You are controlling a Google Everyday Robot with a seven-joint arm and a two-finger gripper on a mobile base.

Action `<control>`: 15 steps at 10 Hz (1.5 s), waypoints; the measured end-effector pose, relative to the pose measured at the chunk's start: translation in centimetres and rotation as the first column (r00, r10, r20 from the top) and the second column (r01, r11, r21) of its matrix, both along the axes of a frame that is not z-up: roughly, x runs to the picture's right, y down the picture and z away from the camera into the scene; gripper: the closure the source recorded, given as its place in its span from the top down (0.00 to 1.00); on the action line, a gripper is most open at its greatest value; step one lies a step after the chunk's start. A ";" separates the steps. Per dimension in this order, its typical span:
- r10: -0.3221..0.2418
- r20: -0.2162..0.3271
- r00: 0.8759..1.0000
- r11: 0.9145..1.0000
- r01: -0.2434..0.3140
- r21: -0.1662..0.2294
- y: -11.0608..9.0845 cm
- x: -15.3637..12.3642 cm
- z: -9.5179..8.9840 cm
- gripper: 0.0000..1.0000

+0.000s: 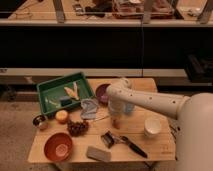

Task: Place pepper in tray

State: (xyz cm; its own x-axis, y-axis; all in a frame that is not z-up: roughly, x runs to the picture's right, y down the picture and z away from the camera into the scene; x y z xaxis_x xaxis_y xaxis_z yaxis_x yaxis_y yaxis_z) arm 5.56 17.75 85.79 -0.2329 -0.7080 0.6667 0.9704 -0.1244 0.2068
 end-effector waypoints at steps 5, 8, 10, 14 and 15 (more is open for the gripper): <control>0.040 0.113 0.993 0.998 -0.044 0.037 -2.7 -0.8 -4.6 0.00; 0.000 0.162 0.987 0.994 -0.019 0.112 -6.7 -1.7 -10.3 0.00; -0.030 0.181 0.983 0.987 0.000 0.163 -8.5 -2.2 -13.2 0.00; -0.070 0.220 0.973 0.970 0.015 0.241 -11.8 -3.3 -15.1 0.00; -0.083 0.219 0.972 0.966 0.024 0.256 -13.5 -3.8 -15.0 0.00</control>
